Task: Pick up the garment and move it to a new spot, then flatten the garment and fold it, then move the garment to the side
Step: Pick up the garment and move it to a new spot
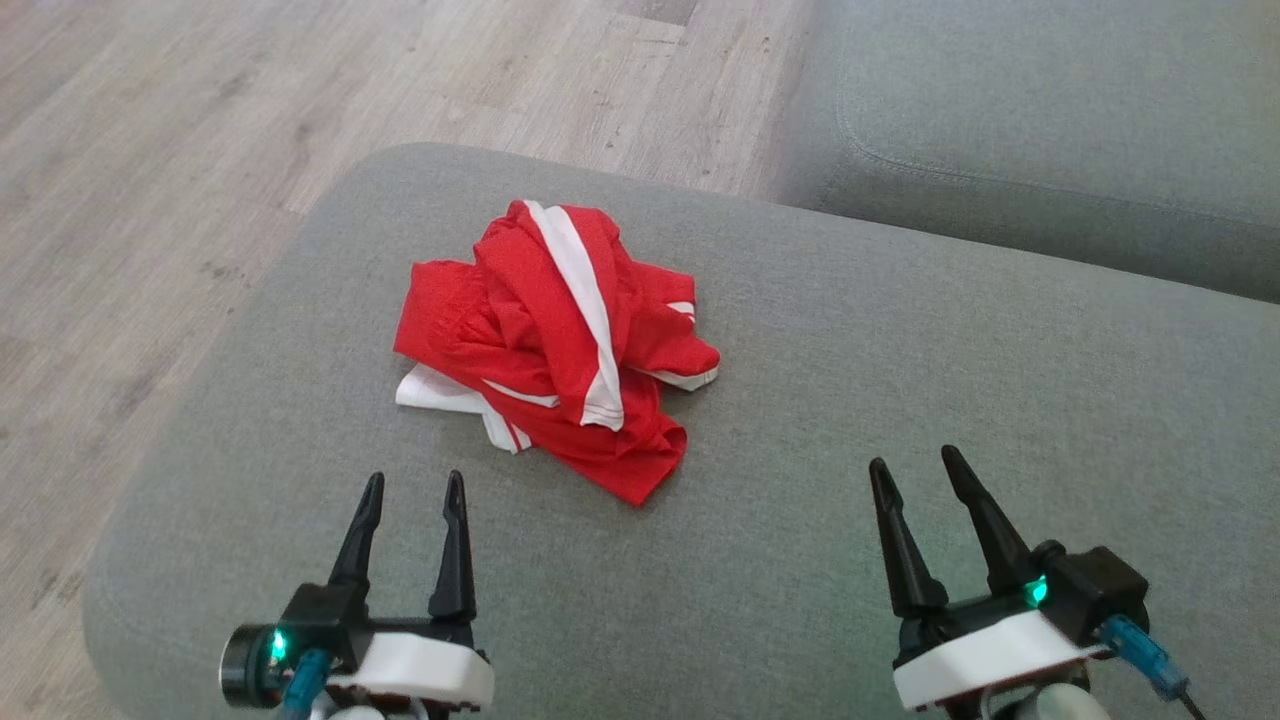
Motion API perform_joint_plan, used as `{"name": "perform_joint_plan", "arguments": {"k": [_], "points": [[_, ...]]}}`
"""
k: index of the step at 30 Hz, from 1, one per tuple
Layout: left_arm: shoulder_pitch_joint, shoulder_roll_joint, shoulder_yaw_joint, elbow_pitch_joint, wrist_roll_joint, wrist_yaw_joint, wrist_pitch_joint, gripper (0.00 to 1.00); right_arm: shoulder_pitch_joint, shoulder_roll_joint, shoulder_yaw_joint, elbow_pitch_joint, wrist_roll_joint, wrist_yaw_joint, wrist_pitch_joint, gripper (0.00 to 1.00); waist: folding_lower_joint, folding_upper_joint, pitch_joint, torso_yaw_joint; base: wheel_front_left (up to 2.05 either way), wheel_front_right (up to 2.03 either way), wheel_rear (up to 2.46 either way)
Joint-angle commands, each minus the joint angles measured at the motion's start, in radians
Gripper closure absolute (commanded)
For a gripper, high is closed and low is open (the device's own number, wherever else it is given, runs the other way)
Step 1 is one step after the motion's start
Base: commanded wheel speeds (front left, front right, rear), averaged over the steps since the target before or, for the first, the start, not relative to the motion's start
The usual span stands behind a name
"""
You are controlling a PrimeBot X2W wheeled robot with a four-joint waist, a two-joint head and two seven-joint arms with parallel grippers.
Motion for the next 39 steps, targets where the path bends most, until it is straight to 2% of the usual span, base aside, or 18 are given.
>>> {"name": "perform_joint_plan", "arguments": {"k": [1,9,13,21,27,33,34,35,36,39], "points": [[-0.034,-0.002,0.035,-0.033,0.011,0.002,-0.012,0.0,-0.031,-0.008,0.023,-0.034,-0.003,-0.001,-0.011,0.0,0.0,-0.0001,0.001,-0.002,0.0,0.0,0.0],[-0.081,0.001,0.04,-0.027,0.033,-0.016,-0.012,0.0,-0.04,-0.008,0.013,-0.034,-0.007,-0.001,-0.011,0.0,0.0,-0.0001,0.025,-0.045,0.0,0.0,0.0],[-0.19,0.011,0.015,0.013,0.054,-0.041,-0.002,0.0,-0.057,-0.008,-0.015,-0.04,-0.019,-0.001,-0.011,0.0,0.0,-0.0001,0.078,-0.073,0.0,0.0,0.0],[-0.398,0.04,-0.03,0.142,0.075,-0.097,0.179,0.0,-0.106,-0.008,-0.05,-0.04,-0.008,-0.001,-0.011,0.0,0.0,-0.0001,0.152,-0.124,0.0,0.0,0.0],[-0.461,0.054,-0.028,0.212,0.066,-0.103,0.24,0.0,-0.128,-0.008,-0.042,-0.039,-0.006,-0.001,-0.011,0.0,0.0,-0.0001,0.181,-0.164,0.0,0.0,0.0],[-0.495,0.067,-0.019,0.291,0.058,-0.086,0.273,0.0,-0.143,-0.008,-0.027,-0.035,-0.001,-0.001,-0.011,0.0,0.0,-0.0001,0.202,-0.207,0.0,0.0,0.0],[-0.498,0.069,-0.019,0.302,0.057,-0.086,0.279,0.25,-0.145,-0.008,-0.025,-0.035,-0.001,-0.001,-0.011,0.0,0.0,-0.0001,0.203,-0.213,0.0,0.0,0.0],[-0.502,0.071,-0.021,0.308,0.057,-0.089,0.277,0.79,-0.146,-0.008,-0.024,-0.035,0.0,-0.001,-0.011,0.0,0.0,-0.0001,0.203,-0.218,0.0,0.0,0.0],[-0.505,0.074,-0.024,0.313,0.056,-0.093,0.271,1.0,-0.148,-0.008,-0.024,-0.035,0.001,-0.001,-0.011,0.0,0.0,-0.0001,0.202,-0.223,0.0,0.0,0.0],[-0.517,0.079,-0.019,0.314,0.048,-0.097,0.237,1.0,-0.149,-0.008,-0.025,-0.034,0.005,-0.001,-0.011,0.0,0.0,-0.0001,0.196,-0.237,0.0,0.0,0.0]]}}
